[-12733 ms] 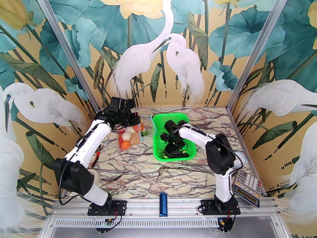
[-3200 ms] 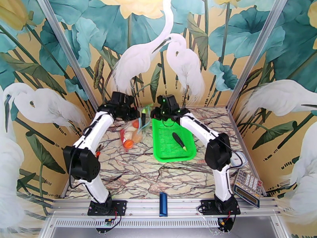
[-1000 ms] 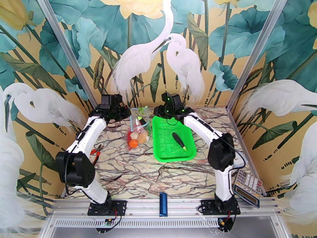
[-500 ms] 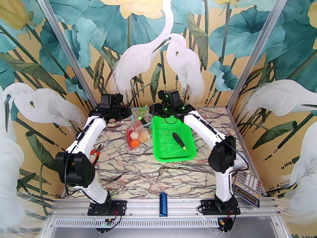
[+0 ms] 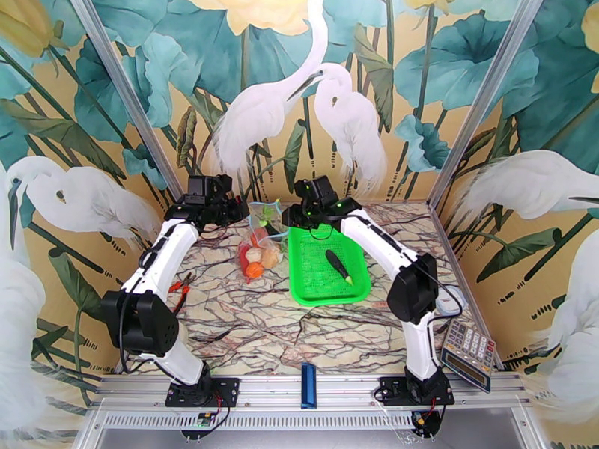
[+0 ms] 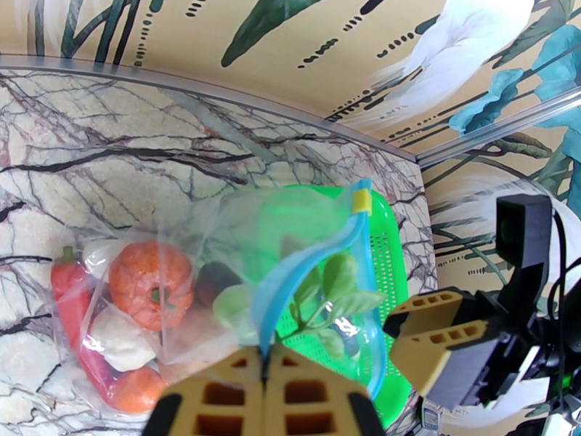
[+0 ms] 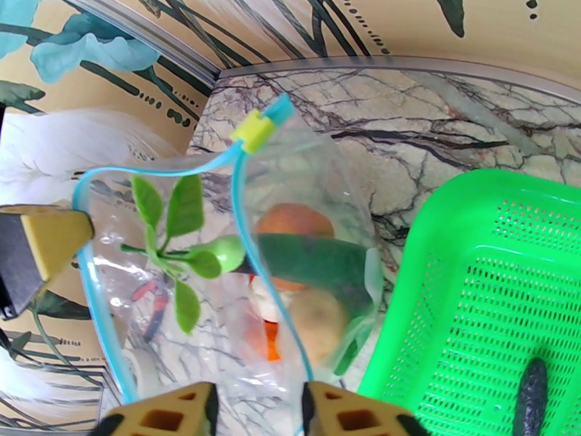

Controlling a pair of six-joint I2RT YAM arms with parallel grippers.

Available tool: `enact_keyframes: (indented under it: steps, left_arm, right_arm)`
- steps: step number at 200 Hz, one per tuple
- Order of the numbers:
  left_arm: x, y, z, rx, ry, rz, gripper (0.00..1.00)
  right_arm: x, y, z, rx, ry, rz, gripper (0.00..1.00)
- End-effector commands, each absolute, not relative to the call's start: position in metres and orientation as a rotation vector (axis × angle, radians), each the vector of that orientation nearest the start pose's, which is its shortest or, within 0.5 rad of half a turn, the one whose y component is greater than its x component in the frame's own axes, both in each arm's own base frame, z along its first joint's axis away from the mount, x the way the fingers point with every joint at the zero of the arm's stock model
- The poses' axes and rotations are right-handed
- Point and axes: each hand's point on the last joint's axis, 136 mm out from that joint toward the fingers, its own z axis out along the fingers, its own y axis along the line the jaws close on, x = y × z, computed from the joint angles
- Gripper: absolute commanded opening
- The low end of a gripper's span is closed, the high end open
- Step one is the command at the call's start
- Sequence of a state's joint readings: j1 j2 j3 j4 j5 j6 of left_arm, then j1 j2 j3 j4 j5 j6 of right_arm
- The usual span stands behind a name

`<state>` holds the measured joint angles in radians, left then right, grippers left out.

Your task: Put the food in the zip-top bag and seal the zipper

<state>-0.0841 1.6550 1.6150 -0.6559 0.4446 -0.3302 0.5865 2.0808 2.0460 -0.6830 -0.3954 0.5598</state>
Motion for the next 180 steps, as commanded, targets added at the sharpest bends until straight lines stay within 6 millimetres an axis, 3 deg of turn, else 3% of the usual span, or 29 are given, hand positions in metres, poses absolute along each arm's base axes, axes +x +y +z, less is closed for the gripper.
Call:
enact_keyframes:
  steps: [1, 37, 54, 104, 180]
  left_arm:
    - [0.448, -0.117, 0.300, -0.015, 2.248, -0.756, 0.00]
    - [0.446, -0.117, 0.300, -0.012, 2.251, -0.760, 0.00]
    - [0.444, -0.117, 0.300, -0.007, 2.253, -0.756, 0.00]
    - [0.439, -0.116, 0.303, 0.009, 2.260, -0.741, 0.00]
    - [0.438, -0.119, 0.306, 0.020, 2.260, -0.763, 0.00]
  right_arm:
    - [0.440, 0.376, 0.229, -0.280, 2.463, 0.976, 0.34]
    - [0.443, 0.374, 0.230, -0.283, 2.459, 0.950, 0.33]
    - [0.441, 0.374, 0.242, -0.296, 2.421, 0.955, 0.39]
    - [0.434, 0.357, 0.278, -0.290, 2.325, 0.912, 0.41]
    - [0.430, 0.367, 0.253, -0.329, 2.427, 0.935, 0.44]
